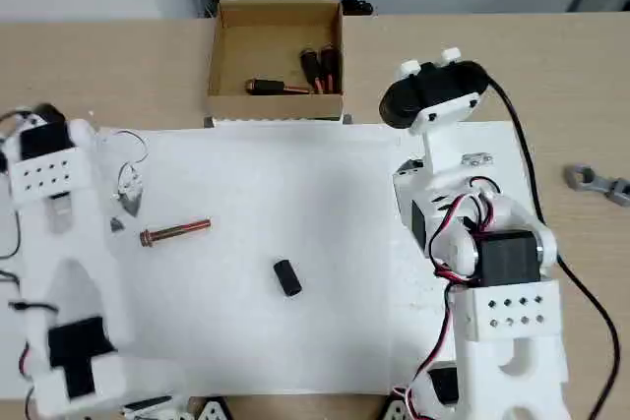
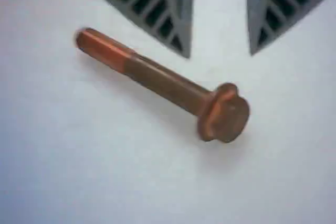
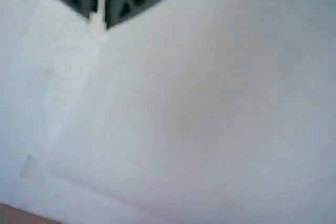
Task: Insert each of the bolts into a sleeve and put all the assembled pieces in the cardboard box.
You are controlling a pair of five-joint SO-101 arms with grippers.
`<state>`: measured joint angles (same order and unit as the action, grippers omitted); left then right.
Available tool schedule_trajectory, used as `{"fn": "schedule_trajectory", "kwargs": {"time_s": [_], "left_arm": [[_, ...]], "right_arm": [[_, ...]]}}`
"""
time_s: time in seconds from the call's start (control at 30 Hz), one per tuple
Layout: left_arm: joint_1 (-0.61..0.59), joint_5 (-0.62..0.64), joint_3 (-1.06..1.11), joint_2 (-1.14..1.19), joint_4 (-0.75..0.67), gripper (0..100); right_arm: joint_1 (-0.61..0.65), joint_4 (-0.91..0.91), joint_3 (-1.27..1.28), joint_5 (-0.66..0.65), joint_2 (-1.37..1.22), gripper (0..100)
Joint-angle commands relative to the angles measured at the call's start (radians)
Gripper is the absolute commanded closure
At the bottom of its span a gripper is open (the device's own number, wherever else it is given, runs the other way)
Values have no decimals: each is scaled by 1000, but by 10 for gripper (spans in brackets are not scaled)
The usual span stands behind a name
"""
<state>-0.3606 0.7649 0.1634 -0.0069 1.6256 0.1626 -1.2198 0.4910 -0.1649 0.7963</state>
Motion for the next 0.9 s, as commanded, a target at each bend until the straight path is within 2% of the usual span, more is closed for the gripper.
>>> {"fn": "schedule_trajectory", "kwargs": {"time_s": [0.0, 0.1, 0.23, 0.6, 0.87], "left_arm": [[49, 37, -5, 63, 32, 871], [118, 51, -51, 58, 80, 806], [181, 94, -70, 58, 75, 793], [72, 92, -61, 152, 75, 789], [74, 92, -61, 318, 31, 793]], "right_arm": [[-2, 18, -5, -21, -4, 995], [-4, 16, -5, -37, -4, 995], [-1, 16, -9, -44, -4, 995], [-4, 10, -11, -48, -4, 995], [-2, 10, -11, -44, -2, 995]]}}
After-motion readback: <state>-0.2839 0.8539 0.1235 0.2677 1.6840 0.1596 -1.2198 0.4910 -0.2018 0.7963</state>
